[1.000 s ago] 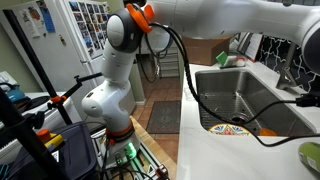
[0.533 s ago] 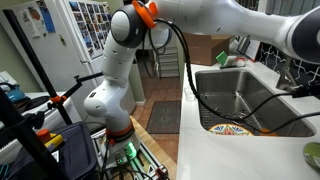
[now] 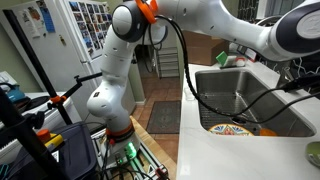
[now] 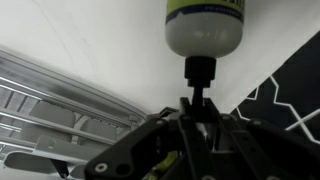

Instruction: Put the bottle upright

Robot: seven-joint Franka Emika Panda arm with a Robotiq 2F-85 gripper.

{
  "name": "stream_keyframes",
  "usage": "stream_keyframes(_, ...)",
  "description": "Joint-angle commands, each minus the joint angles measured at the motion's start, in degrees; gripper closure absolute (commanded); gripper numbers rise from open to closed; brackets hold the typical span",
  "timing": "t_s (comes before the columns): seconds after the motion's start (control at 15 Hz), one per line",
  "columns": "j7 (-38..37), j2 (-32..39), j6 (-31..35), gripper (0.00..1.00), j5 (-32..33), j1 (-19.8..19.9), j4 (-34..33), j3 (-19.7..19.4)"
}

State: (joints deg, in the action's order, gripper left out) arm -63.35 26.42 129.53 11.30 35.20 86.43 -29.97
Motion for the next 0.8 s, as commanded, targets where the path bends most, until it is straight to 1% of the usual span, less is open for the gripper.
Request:
stream_keyframes(0.0,-2.1,-2.8,4.3,0.96,4.6,-4.0,5.6,-2.5)
stream_keyframes(0.27,-2.8,-3.8,7.5,0.96,8.0,-7.5,8.3,-5.3)
stream_keyframes(0.47,-3.8,-4.5,9.5,0.96,12.0,-10.6,10.1,-7.9)
stream_keyframes(0.6,-6.1,-4.1,11.8,0.96,16.8,-13.2,11.3,-10.5)
stream_keyframes(0.67,-6.7,-4.2,12.3,0.96,18.1,-14.1,12.0,-11.2)
stream_keyframes(0.73,-7.0,-4.3,12.6,0.96,18.1,-14.5,12.3,-11.4)
